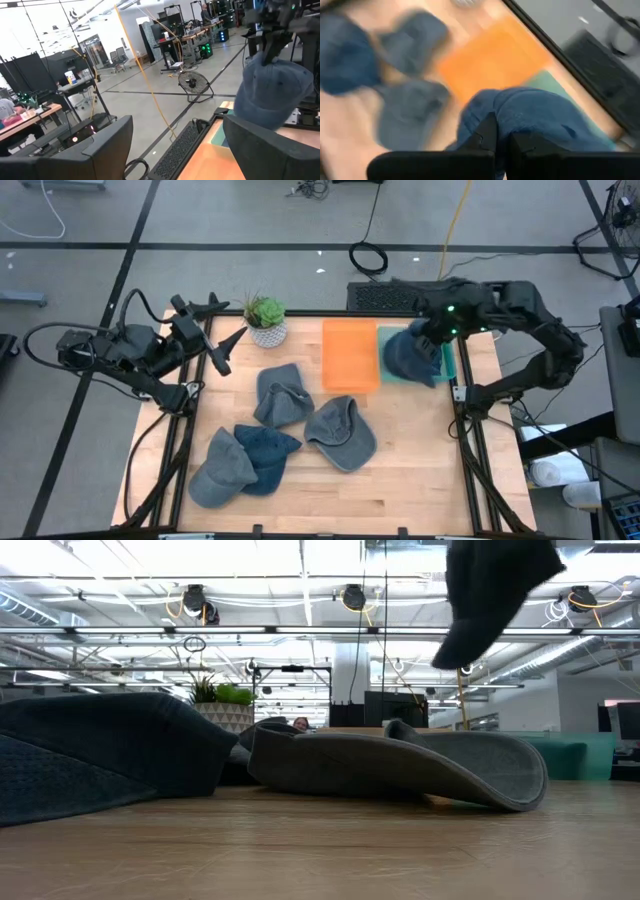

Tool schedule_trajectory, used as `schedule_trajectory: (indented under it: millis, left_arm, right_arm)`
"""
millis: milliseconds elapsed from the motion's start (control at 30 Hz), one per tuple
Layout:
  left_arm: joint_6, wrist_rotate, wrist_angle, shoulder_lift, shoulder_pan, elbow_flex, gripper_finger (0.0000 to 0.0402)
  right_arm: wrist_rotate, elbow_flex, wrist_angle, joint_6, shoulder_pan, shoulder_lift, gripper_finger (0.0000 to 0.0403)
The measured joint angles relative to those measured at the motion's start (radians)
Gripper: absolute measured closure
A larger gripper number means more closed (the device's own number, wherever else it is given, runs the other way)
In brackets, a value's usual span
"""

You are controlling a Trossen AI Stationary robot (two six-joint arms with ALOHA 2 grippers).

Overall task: Pick & Place hat
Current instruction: Put the right blue cap in the blue bin

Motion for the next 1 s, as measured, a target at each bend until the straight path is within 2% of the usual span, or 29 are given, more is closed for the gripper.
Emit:
schedule_trajectory:
  millis: [67, 233, 500, 600, 767, 900, 1000]
  left_arm:
    - [0.0, 0.0, 0.0, 0.0, 0.0, 0.0, 0.0082]
    - [-0.002, 0.0, 0.001, 0.0, 0.0, 0.0, 0.0082]
    - [-0.006, 0.0, 0.001, 0.0, 0.0, 0.0, 0.0082]
    - [-0.001, 0.002, 0.001, 0.0, 0.0, 0.0, 0.0082]
    - [0.005, 0.003, 0.001, 0.0, 0.0, 0.0, 0.0082]
    - [0.005, 0.0, 0.001, 0.0, 0.0, 0.0, 0.0082]
    - [0.005, -0.001, 0.001, 0.0, 0.0, 0.0, 0.0082]
  right_arm:
    - [0.044, -0.006, -0.01, -0.007, 0.0, 0.018, 0.0403]
    - [0.076, -0.04, -0.005, -0.04, -0.004, 0.036, 0.0403]
    - [0.151, -0.173, 0.014, -0.067, -0.041, 0.042, 0.0403]
    - [0.145, -0.234, 0.025, -0.058, -0.059, 0.047, 0.0403]
    - [0.049, -0.327, 0.149, -0.035, -0.05, 0.044, 0.0403]
    - [0.049, -0.379, 0.226, -0.048, -0.046, 0.045, 0.0403]
    - [0.049, -0.383, 0.218, -0.059, -0.064, 0.042, 0.0403]
